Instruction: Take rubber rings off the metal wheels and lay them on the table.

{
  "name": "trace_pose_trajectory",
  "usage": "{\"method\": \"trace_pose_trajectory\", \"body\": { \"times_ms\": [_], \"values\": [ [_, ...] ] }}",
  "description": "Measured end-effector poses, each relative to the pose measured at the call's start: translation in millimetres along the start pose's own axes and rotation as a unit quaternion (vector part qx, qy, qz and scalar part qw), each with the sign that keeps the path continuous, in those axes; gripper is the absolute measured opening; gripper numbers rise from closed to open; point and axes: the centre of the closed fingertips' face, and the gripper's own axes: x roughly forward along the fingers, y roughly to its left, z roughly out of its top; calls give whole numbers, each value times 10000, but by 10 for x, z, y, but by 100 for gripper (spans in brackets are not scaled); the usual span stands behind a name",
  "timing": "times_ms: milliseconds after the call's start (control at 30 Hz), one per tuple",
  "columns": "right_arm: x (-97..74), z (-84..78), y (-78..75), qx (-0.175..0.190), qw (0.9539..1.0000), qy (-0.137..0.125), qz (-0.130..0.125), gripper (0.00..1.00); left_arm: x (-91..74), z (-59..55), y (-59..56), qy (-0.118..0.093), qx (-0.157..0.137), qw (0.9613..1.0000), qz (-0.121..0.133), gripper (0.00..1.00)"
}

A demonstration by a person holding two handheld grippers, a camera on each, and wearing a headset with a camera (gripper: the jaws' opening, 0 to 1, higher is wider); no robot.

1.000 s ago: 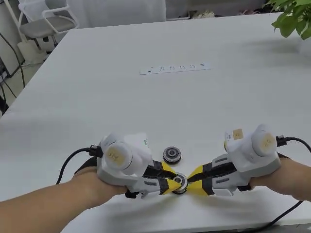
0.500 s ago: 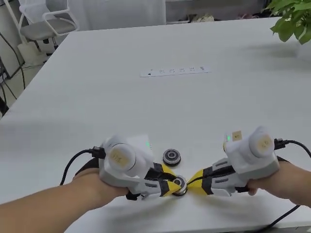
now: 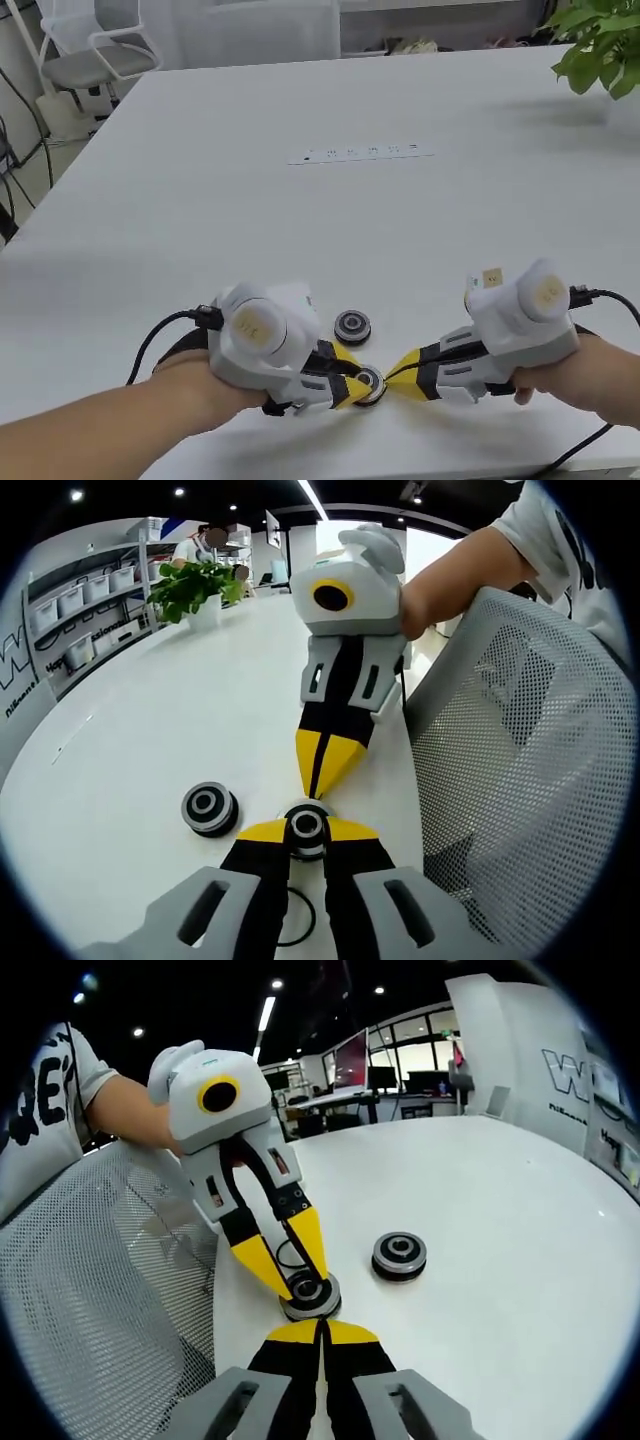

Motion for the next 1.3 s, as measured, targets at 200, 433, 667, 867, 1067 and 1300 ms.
{"method": "trace_pose_trajectory", "body": {
  "times_ms": [200,433,667,867,1067,1300],
  "values": [
    [-7,0,-13,26,10000,-14,-16,0,1,0,-3,5,-32,10000,-6,7],
    [-15,50,-36,88,9998,-132,-70,0,0,-1,-4,2,-48,10000,6,7],
    [-19,87,-7,4,9999,-153,-50,0,1,1,-8,14,-28,10000,11,7],
    [-14,102,6,-49,9999,-122,-39,0,0,0,-9,25,-29,10000,11,7],
    [-10,118,20,-58,9999,-132,-31,0,5,-2,-9,49,-19,10000,16,7],
    [7,148,45,-79,9999,-141,-5,0,8,-5,-4,79,-6,10000,23,7]
  ]
}}
